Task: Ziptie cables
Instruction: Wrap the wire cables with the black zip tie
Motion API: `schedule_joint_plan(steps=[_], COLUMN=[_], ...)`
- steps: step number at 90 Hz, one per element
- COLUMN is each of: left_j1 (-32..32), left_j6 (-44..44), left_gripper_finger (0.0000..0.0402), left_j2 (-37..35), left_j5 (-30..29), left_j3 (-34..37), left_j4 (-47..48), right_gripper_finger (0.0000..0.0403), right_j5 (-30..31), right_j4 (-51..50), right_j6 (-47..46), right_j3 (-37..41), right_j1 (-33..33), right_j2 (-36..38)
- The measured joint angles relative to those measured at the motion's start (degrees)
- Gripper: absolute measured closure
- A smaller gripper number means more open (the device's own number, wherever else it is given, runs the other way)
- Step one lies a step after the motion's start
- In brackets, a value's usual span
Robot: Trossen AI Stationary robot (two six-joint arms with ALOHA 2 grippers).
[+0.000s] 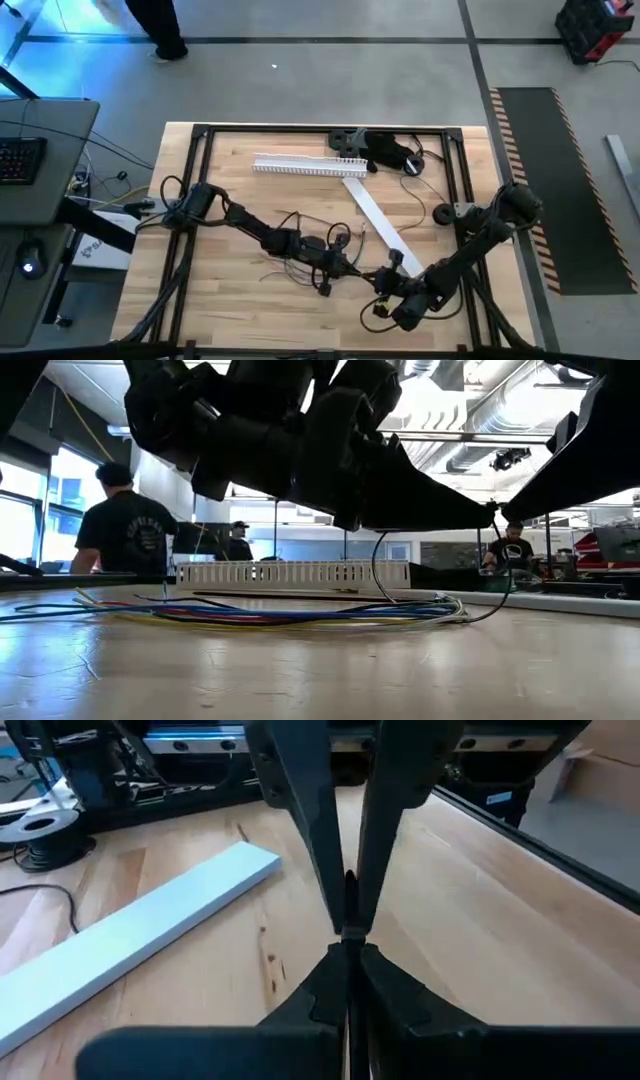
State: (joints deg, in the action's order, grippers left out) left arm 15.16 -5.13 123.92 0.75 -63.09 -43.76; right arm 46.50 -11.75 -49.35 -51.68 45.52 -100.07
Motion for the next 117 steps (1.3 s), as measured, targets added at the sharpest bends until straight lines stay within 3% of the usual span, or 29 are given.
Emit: schedule_joint_plan(steps=[27, 41, 75, 117], left_j1=[-0.15, -0.15, -0.13, -0.09], left_j6=[-0.04, 0.26, 1.92, 2.99], left_gripper_finger=[0.0283, 0.0259, 0.0260, 0.0340], left_j2=[0.00, 0.07, 0.07, 0.07], left_j5=[1.69, 1.41, 0.22, 0.72], left_j3=[-0.02, 0.00, 0.00, 0.00], left_j4=[-4.04, -4.13, -4.17, -3.96], right_gripper_finger=[0.0402, 0.0402, 0.0403, 0.0403], right_j5=[0.85, 1.91, 3.01, 4.77], right_j4=[-0.87, -0.89, -0.43, 2.93], right_j6=[-2.23, -2.12, -1.45, 1.40], right_j3=[0.00, 0.00, 0.00, 0.00], right_j1=[1.20, 1.13, 1.13, 0.92], right_j2=[0.06, 0.06, 0.07, 0.06])
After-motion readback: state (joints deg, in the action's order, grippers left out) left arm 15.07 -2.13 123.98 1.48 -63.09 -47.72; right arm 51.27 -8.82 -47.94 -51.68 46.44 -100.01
